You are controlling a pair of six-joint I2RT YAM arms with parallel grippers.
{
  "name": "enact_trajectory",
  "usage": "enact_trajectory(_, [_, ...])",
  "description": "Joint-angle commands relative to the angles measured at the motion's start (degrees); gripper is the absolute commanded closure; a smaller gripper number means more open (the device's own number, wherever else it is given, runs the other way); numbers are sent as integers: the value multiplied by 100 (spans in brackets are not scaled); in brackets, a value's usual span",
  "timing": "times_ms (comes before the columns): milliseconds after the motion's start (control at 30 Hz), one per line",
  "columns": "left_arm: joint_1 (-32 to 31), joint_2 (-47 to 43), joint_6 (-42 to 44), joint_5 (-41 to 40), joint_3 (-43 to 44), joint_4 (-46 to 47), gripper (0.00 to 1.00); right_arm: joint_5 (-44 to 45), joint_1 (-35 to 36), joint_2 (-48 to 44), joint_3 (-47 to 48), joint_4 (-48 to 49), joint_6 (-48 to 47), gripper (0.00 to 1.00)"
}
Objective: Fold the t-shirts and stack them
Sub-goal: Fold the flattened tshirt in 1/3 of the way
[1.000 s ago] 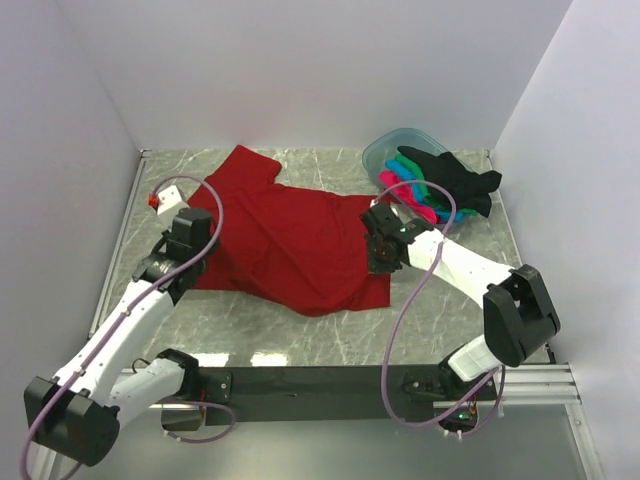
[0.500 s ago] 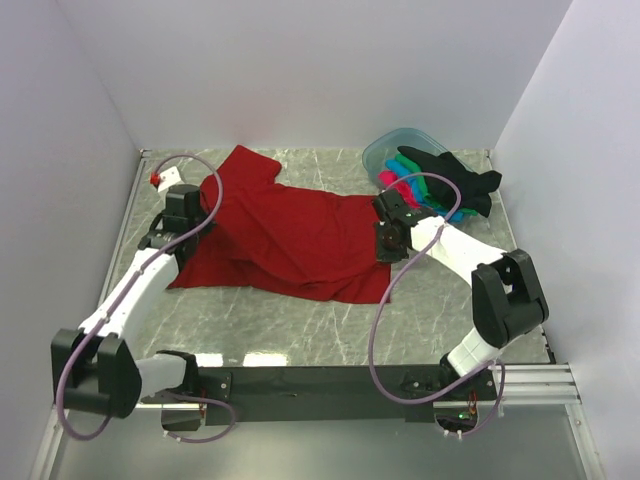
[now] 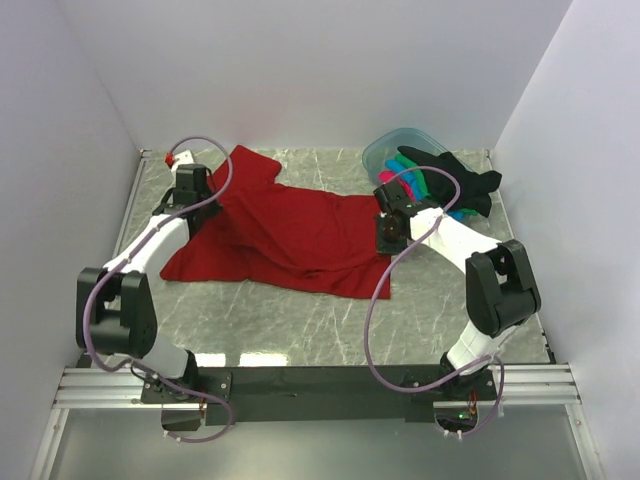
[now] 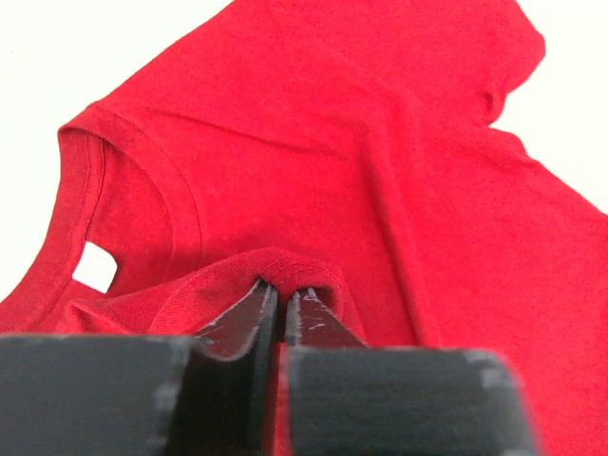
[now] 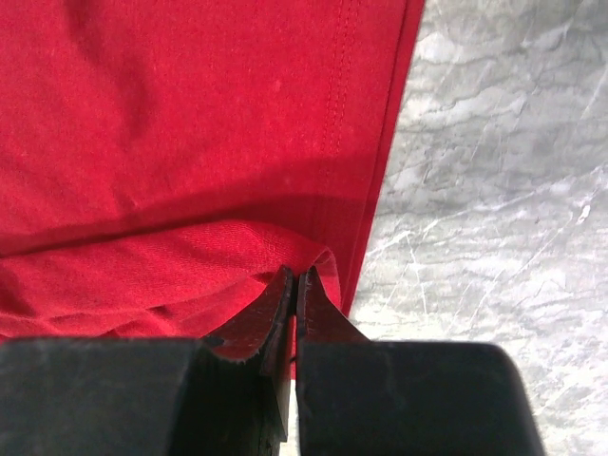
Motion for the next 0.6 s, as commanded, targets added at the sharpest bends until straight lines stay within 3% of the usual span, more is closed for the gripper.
enact_trajectory(0, [68,180,146,61,397,355,88,14,-66,19,269,151,-74,100])
enact_trajectory(33, [68,224,137,70,433,381,65,-3,-66,1,252,169,-74,96])
enact_trajectory(100, [68,259,41,-51,459,329,43,31,-66,-191,173,221,-21,79])
enact_trajectory(133, [68,233,6,-122,451,285,28,75,-57,-305,7,256,-4,60])
enact_trajectory(167, [59,190,-29,-210,424,198,24,145,-57,-463,-116,283,23,55])
enact_trajectory(233, [68,-47,-126,-456,206,127,15,233,-66,-1016,-528,344,119,39])
enact_trajectory(333, [68,-513,-398,-720,-268,-92,13,129,-57,-1772,-1195,476,225,29])
enact_trajectory(567, [68,-1287,-961,-861,-1543,-532,12,-338,-22,-2415,-2086,599,313,29])
